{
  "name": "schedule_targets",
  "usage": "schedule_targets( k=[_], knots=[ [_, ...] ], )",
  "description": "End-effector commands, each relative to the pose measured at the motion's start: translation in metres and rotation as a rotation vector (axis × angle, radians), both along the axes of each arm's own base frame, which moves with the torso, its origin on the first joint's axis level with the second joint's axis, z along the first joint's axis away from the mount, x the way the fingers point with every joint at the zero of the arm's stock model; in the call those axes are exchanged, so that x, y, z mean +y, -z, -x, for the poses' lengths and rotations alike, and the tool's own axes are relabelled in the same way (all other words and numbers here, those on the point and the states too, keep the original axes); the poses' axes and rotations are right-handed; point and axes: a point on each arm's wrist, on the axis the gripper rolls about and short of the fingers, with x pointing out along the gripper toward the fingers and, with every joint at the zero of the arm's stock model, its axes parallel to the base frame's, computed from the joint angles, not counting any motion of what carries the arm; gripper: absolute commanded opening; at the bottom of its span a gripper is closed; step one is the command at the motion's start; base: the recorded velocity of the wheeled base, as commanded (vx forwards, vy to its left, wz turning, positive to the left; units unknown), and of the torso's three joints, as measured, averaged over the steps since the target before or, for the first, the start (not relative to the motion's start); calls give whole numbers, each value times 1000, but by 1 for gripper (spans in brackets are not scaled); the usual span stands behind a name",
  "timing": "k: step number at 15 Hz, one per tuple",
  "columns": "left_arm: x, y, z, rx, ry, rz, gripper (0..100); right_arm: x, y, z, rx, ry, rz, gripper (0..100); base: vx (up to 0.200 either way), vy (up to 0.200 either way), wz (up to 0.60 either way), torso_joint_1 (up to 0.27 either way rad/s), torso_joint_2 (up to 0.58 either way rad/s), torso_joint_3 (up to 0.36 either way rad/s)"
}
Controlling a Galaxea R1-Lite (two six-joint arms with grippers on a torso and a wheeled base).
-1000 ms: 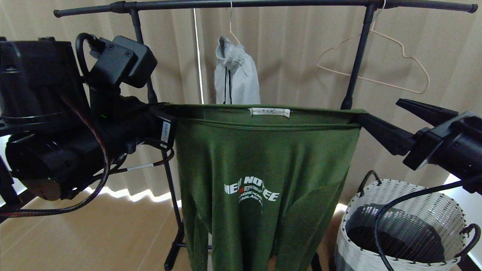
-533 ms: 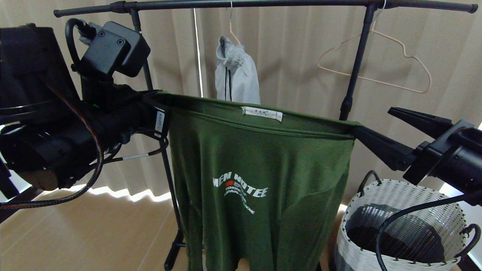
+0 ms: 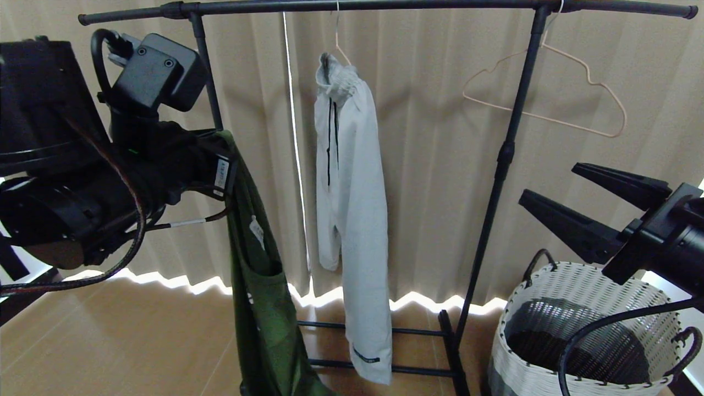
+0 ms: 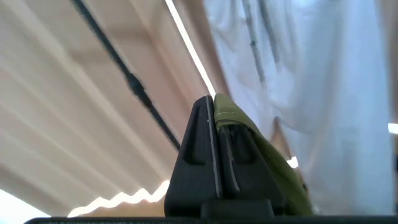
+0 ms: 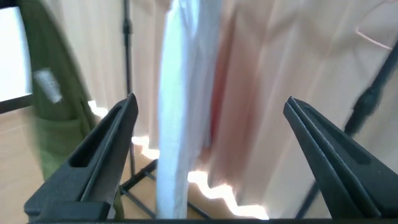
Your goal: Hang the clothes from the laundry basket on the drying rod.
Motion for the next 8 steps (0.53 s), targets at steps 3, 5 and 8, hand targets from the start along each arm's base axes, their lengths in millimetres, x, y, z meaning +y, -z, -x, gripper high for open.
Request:
schedule_targets(
  k=[3, 5, 8],
  knots=[
    [11, 5, 2, 13, -48, -9, 0, -7, 7, -3, 14, 52, 44, 100, 0, 0, 0, 0, 0, 0],
    [27, 9, 12, 19, -86, -13, 0, -26, 17, -6, -10, 164, 162, 100, 0, 0, 0, 0, 0, 0],
    [44, 17, 28, 32, -123, -17, 0, -39, 11, -2, -95, 306, 295, 100, 0, 0, 0, 0, 0, 0]
  ],
)
